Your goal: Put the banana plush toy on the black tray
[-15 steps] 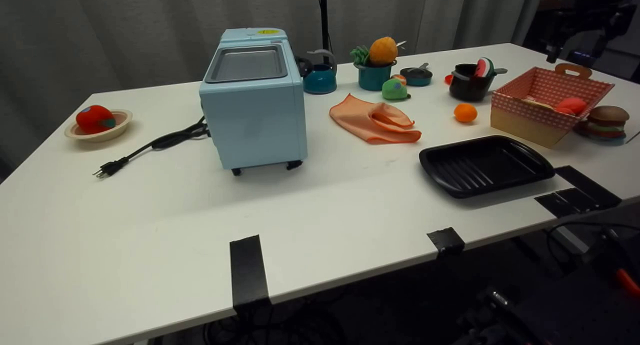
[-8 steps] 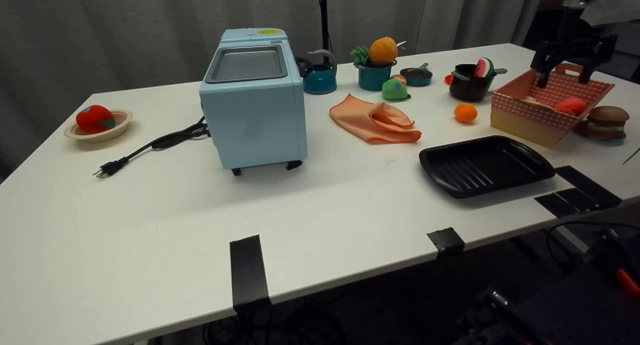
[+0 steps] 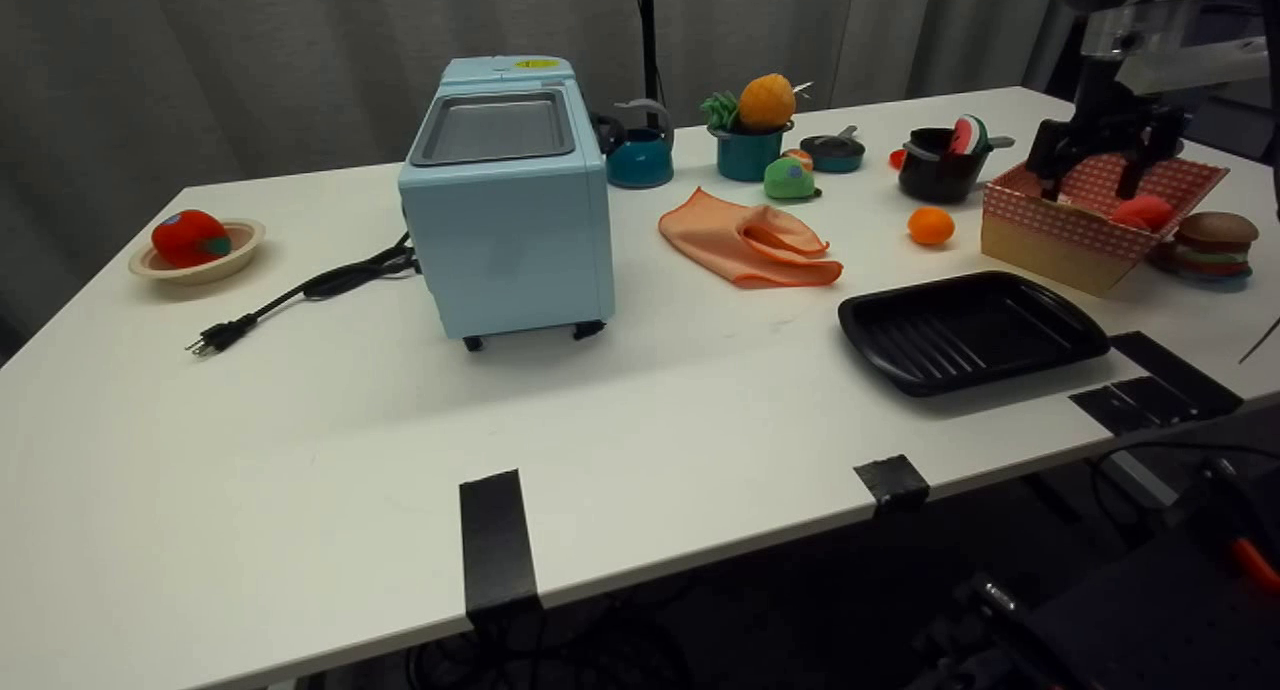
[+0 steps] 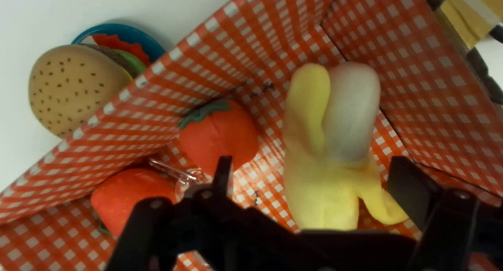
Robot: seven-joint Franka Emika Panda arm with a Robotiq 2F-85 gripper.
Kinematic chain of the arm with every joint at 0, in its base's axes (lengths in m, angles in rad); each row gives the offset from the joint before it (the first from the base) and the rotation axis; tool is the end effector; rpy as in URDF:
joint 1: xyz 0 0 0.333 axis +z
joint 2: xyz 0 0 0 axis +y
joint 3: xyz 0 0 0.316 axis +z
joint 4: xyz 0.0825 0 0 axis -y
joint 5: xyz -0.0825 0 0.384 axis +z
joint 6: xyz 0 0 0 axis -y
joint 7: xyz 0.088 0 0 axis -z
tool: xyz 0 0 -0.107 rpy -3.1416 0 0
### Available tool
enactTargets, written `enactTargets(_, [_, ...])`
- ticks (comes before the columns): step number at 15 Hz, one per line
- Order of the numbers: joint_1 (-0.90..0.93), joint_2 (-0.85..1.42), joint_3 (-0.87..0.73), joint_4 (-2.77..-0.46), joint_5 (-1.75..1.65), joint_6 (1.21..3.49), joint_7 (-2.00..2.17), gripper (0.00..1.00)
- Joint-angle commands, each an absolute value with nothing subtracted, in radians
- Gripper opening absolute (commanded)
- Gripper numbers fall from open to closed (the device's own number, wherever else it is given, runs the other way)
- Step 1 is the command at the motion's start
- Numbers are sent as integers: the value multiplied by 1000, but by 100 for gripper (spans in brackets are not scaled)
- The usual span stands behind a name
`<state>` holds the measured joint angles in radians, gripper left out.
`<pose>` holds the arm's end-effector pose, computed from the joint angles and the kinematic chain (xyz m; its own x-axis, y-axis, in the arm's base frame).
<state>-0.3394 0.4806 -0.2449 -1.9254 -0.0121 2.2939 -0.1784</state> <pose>0.5159 -0.3346 0.2377 0.9211 -0.3704 -0.1197 -0.3599 -0.9275 0.1006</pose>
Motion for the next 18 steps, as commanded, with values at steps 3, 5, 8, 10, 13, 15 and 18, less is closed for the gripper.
enactTargets(3, [-351,537,-221,-1920,-10,2348,-184,100])
enactTargets(5, [-352,550,-219,-1922,-11,2353,-183,74])
enactTargets(8, [-354,561,-216,-1917,-6,2346,-184,49])
enactTargets(10, [-355,553,-213,-1916,-1,2338,-186,35])
enactTargets(13, [-354,520,-205,-1912,2,2326,-197,12])
enactTargets(15, [-350,495,-199,-1901,3,2316,-200,2])
enactTargets(18, [-347,452,-188,-1875,10,2308,-205,4])
